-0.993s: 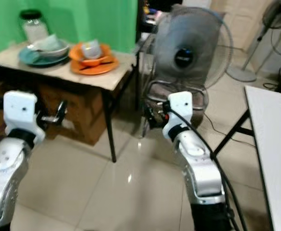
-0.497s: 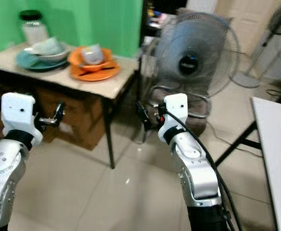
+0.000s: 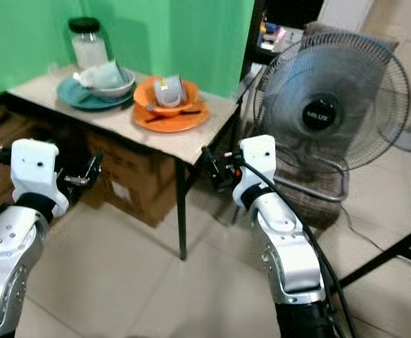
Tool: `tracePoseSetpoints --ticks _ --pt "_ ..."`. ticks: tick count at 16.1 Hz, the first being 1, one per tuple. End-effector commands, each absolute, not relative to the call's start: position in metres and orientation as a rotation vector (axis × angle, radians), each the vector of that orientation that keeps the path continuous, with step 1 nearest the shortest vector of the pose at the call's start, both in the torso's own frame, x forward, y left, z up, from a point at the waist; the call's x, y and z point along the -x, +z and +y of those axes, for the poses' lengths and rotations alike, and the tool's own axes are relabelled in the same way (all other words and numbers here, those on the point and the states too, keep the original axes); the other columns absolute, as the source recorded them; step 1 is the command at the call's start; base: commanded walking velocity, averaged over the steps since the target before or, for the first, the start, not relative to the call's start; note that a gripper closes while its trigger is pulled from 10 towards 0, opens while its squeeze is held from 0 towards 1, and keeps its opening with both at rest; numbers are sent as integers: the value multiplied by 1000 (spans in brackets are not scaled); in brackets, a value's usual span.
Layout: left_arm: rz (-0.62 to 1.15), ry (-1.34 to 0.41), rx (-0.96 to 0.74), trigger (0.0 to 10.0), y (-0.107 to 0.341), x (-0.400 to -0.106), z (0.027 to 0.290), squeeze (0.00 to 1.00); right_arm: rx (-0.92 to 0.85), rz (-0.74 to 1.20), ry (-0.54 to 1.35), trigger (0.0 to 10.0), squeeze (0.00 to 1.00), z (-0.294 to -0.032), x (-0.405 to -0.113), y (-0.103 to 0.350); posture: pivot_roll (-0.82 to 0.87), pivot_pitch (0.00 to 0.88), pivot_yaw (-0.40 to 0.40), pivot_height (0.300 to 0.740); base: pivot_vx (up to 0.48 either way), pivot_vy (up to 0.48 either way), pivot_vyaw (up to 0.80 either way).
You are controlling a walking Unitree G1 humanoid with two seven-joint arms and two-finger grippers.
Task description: Setting the table
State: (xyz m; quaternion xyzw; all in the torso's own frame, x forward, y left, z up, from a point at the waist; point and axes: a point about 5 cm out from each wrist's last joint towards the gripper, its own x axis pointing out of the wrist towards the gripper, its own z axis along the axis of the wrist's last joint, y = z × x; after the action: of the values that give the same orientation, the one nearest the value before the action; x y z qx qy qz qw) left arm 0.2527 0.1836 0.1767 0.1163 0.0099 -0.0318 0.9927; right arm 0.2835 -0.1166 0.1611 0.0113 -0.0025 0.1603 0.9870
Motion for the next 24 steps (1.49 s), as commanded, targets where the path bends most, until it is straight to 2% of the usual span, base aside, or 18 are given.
tracePoseSetpoints --ticks 1,5,9,15,19,22,24 --pt "7 -103 -237 10000 179 -253 176 0 -30 1 273 10000 0 -126 -283 159 166 0 -13 740 394 0 0" --pt "14 -111 -253 10000 178 -249 177 0 -23 9 318 10000 0 -120 -285 157 179 0 -23 740 392 0 0" --pt "14 -125 -263 10000 178 -247 175 0 -27 8 351 10000 0 -113 -284 157 189 0 -28 740 401 0 800" --pt "9 -151 -277 10000 179 -253 176 0 -105 21 267 10000 0 -118 -291 159 161 0 10 740 407 0 0" --pt "-17 -204 -272 10000 183 -259 169 0 -124 -22 193 10000 0 -128 -294 164 169 0 5 740 406 0 0" --pt "6 -219 -273 10000 177 -257 171 0 -117 -22 194 10000 0 -129 -297 165 159 0 16 740 402 0 -788" --pt "9 -232 -267 10000 176 -257 170 0 -115 -33 201 10000 0 -129 -298 168 149 0 19 740 405 0 0"
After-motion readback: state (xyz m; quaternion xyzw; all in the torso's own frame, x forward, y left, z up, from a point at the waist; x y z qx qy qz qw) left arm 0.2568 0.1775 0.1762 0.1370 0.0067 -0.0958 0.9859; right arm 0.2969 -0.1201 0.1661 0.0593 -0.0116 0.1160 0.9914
